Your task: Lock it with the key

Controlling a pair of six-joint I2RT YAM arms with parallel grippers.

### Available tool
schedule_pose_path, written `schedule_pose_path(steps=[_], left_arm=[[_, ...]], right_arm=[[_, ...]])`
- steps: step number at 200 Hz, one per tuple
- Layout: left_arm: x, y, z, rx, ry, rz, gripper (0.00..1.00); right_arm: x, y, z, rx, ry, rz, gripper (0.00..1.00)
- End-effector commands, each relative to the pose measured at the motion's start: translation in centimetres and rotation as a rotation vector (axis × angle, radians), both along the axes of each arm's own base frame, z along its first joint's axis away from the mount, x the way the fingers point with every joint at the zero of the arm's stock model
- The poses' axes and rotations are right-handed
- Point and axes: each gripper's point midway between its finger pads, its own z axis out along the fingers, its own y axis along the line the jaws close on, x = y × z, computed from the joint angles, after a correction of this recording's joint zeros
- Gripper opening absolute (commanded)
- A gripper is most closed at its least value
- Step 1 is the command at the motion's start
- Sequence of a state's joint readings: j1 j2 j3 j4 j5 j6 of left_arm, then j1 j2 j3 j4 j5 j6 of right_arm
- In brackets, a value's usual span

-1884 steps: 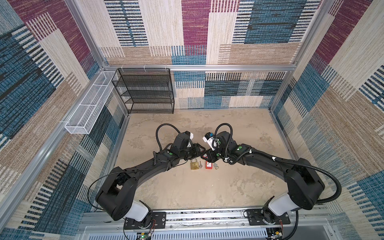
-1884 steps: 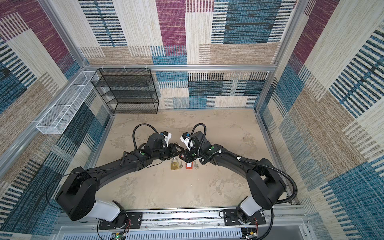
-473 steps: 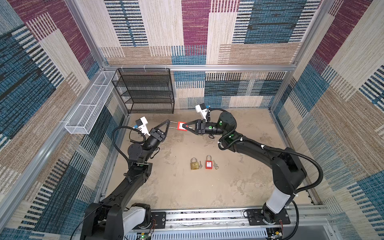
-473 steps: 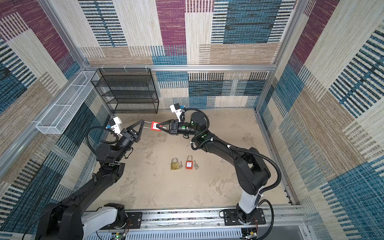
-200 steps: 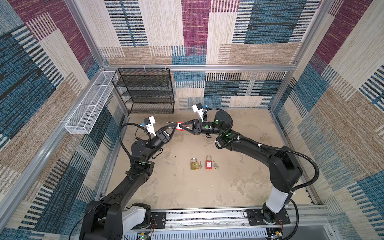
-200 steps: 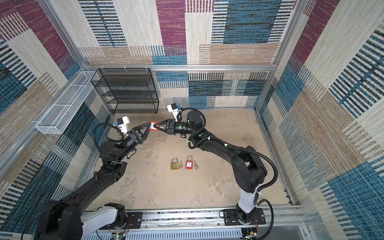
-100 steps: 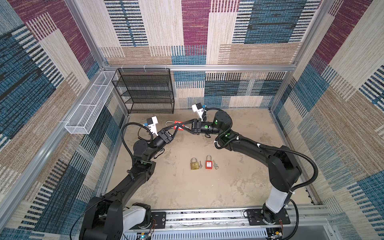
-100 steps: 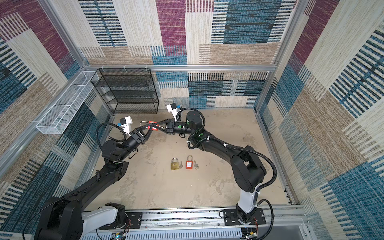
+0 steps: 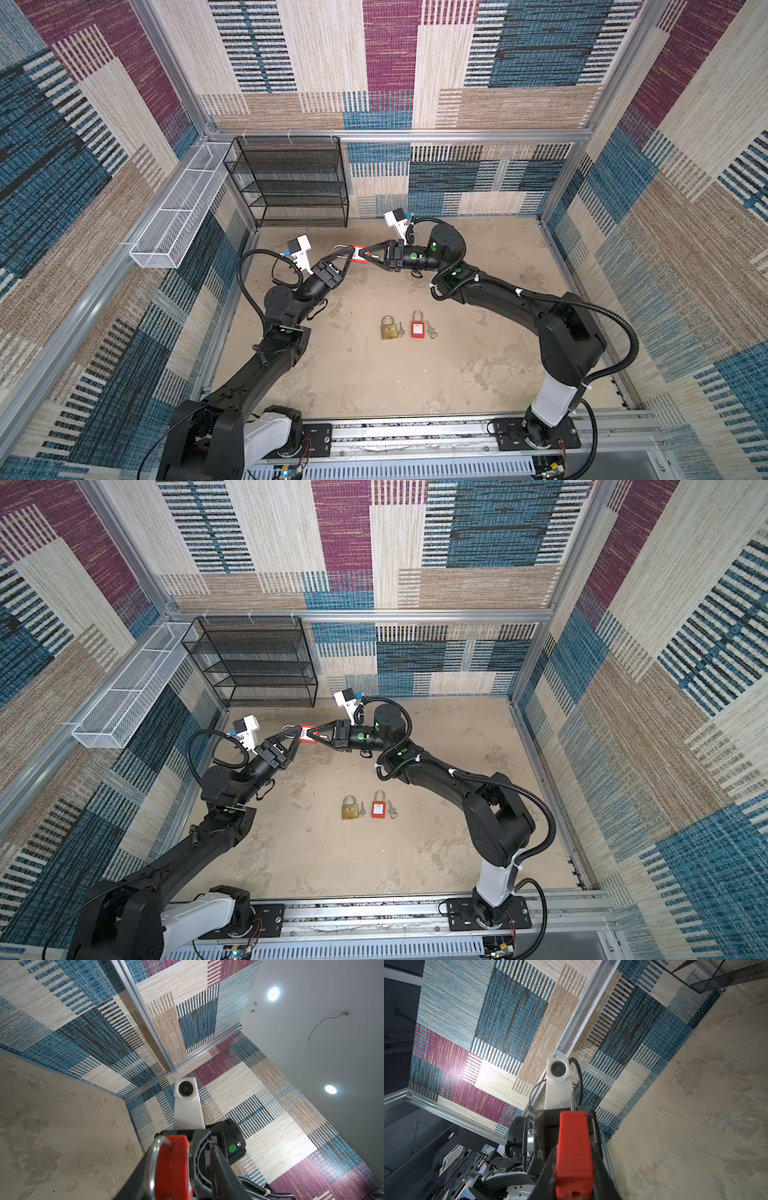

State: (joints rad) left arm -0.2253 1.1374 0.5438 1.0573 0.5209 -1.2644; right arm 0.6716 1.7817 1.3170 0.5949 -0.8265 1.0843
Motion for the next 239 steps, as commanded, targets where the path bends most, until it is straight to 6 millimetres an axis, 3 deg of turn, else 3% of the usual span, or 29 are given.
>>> schedule_pose_path(steps=[1, 42, 126, 175, 185, 213, 239], left_arm=[[-0.39, -0.01, 1.11, 0.004, -0.052, 0.0, 0.43], [-0.49, -0.2, 1.22, 0.013, -0.054, -0.009, 0.31], [-0.37, -0.35, 0.8, 0.018, -0.04, -0.015, 0.31], [-0.41, -0.27, 0.96, 0.014, -0.047, -0.011, 0.06], [-0.41, -0.21, 0.91, 0.011, -0.047, -0.007, 0.01], [-0.52, 0.03, 0.92, 0.0, -0.051, 0.004, 0.0], [-0.58, 0.11, 0.97, 0.0, -0.052, 0.008, 0.0]], right_arm=[[-0.2, -0.11, 1.27, 0.038, -0.031, 0.009, 0.02], [-0.41, 0.04, 1.28, 0.052, -0.023, 0.029, 0.02], [-0.54, 0.36, 1.23, 0.047, -0.024, 0.038, 0.02], [-0.61, 0.4, 1.16, 0.043, -0.025, 0.042, 0.03], [-0.66, 0.39, 1.15, 0.04, -0.029, 0.043, 0.08], [-0.62, 0.15, 1.32, 0.031, -0.038, 0.033, 0.41], [-0.23, -0.5, 1.17, 0.026, -0.034, 0.016, 0.54]])
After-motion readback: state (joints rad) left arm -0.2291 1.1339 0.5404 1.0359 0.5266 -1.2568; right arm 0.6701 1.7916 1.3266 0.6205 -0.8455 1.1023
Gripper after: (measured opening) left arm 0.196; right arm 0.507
